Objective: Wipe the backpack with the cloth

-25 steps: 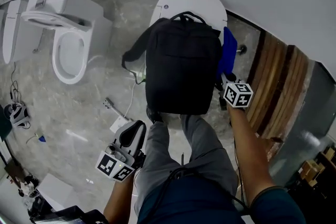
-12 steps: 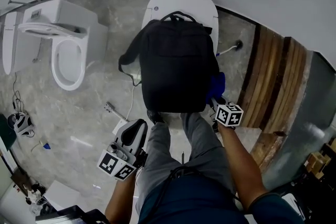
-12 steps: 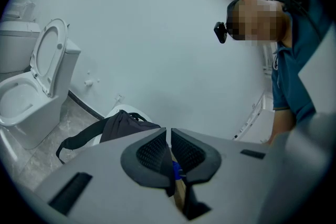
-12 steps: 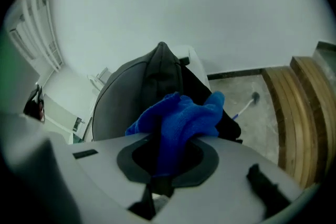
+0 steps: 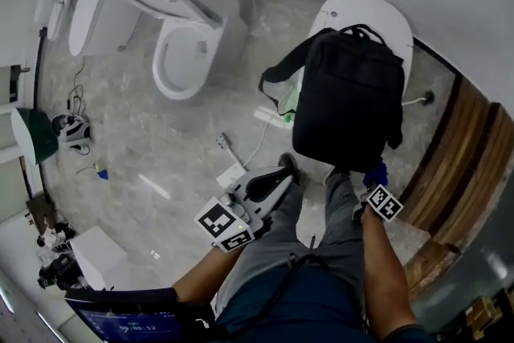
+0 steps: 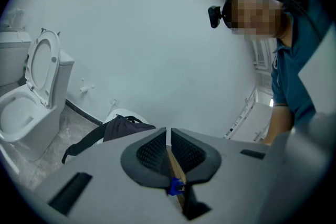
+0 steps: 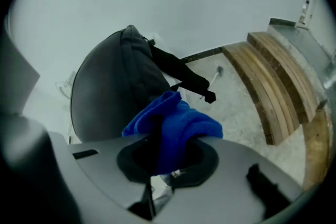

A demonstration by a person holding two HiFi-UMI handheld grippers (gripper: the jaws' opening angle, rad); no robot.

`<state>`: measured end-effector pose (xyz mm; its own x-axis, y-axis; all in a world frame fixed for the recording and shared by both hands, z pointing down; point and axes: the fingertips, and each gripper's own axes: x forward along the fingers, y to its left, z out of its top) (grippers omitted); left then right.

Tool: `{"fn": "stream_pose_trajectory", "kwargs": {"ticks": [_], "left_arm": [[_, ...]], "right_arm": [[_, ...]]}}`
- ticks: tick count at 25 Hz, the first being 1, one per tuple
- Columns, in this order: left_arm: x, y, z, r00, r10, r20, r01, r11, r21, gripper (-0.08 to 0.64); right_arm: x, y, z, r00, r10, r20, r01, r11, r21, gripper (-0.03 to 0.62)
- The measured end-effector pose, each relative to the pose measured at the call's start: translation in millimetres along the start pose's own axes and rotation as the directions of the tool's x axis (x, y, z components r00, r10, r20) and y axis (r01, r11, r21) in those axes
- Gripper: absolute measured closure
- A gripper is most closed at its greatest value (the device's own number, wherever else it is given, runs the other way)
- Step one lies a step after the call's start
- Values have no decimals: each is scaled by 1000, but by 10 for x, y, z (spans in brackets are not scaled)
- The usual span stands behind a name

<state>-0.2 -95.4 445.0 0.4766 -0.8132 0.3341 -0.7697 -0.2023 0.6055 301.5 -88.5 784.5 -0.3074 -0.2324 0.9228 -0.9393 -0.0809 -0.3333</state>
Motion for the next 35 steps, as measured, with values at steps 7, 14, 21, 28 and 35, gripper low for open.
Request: {"fn": "stream_pose_trajectory", "kwargs": {"ticks": [7,14,21,28,35], "left_arm": [[-525,-48,-26,1000,-23,-7,23,999,40,526],[-1003,-161,-17,999,-17,32,14,997,75,526],[-1504,-439,304,991,-78,113,61,988,143,526],[-1845,-672,657,966,-190,175,146,960,238,526],[-2122,-1096,513,957,-252,143,200,931,304,526]], "right_arm": [[446,1001,-664,996,91,-26,-82,968,236,557],[360,1966,-825,924,358,-134,-348,933,93,560],[-644,2743,-272,804,593,40,-586,802,-113,560],[-2991,3050,519,537,753,381,-587,658,-472,560],[-4693,2182,643,542,665,514,52,584,-810,560]]}}
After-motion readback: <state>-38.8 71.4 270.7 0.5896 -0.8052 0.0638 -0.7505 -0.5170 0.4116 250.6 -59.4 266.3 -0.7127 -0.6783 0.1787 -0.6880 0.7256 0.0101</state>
